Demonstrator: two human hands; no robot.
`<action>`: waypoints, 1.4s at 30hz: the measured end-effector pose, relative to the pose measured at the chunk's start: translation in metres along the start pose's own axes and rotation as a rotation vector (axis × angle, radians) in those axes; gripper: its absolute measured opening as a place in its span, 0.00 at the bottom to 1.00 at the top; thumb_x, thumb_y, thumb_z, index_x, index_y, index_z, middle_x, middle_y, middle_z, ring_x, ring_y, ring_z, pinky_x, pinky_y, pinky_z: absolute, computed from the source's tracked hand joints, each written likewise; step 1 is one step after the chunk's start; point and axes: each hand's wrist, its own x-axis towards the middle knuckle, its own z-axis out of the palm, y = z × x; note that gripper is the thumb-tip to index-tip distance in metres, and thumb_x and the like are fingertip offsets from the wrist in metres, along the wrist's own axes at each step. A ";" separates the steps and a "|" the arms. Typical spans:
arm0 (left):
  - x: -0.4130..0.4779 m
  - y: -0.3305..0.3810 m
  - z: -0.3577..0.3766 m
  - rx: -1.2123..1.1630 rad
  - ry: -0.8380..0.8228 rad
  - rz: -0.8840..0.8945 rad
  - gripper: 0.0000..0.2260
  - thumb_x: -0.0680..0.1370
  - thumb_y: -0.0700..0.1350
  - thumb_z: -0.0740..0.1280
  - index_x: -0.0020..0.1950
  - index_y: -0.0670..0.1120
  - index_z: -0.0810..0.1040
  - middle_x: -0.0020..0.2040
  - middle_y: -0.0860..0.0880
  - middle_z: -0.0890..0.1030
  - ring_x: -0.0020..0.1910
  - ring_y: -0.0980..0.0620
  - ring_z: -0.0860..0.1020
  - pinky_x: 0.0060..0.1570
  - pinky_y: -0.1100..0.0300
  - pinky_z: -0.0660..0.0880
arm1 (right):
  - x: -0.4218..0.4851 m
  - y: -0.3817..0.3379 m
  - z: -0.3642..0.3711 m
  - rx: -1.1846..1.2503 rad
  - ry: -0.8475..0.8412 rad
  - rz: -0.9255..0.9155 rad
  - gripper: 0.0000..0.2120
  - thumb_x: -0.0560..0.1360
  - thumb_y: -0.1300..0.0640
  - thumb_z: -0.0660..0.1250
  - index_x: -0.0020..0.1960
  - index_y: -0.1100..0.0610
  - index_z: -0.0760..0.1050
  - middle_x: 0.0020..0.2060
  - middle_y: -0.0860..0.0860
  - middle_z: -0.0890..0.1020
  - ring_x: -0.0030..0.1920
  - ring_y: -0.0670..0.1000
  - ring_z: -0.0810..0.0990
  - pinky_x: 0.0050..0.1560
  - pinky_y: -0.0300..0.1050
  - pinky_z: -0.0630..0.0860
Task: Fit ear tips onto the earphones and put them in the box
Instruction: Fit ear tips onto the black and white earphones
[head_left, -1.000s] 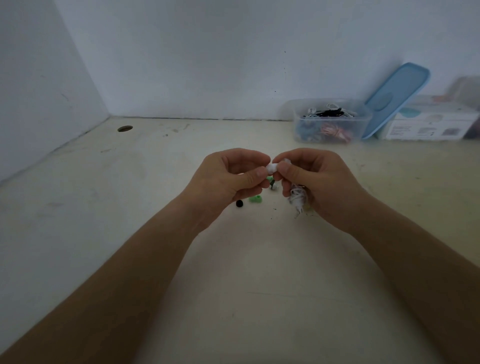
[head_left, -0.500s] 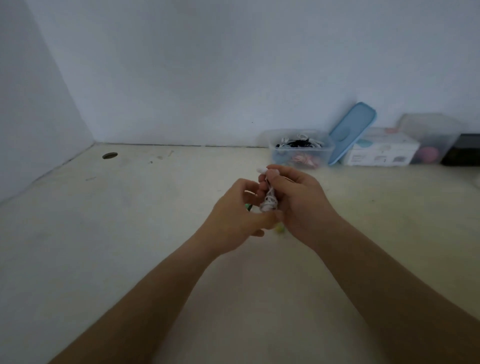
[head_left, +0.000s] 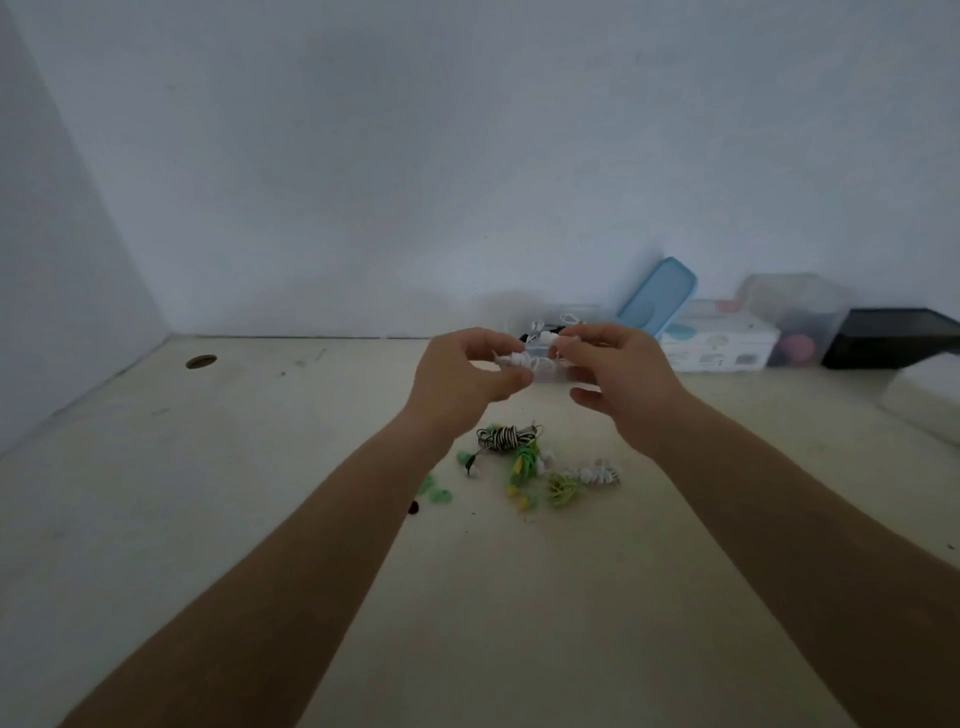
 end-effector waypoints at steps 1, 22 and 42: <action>0.010 0.000 0.003 0.002 -0.006 0.000 0.10 0.71 0.37 0.77 0.50 0.44 0.85 0.48 0.44 0.83 0.40 0.52 0.82 0.42 0.61 0.82 | 0.008 -0.003 -0.005 0.005 0.003 0.007 0.03 0.76 0.61 0.72 0.49 0.56 0.80 0.41 0.52 0.84 0.38 0.49 0.79 0.35 0.40 0.77; 0.175 -0.065 0.042 0.644 -0.046 -0.002 0.18 0.72 0.45 0.77 0.60 0.49 0.79 0.50 0.54 0.78 0.48 0.54 0.77 0.47 0.62 0.70 | 0.192 0.018 -0.025 -0.706 0.072 -0.195 0.12 0.75 0.61 0.66 0.56 0.53 0.82 0.50 0.51 0.84 0.49 0.53 0.84 0.55 0.51 0.81; 0.033 -0.035 0.018 0.772 -0.206 0.032 0.17 0.79 0.34 0.62 0.59 0.52 0.81 0.59 0.52 0.79 0.56 0.53 0.77 0.57 0.60 0.74 | 0.050 0.025 -0.039 -0.790 -0.266 -0.162 0.07 0.75 0.62 0.69 0.51 0.53 0.82 0.41 0.49 0.85 0.34 0.46 0.80 0.29 0.30 0.71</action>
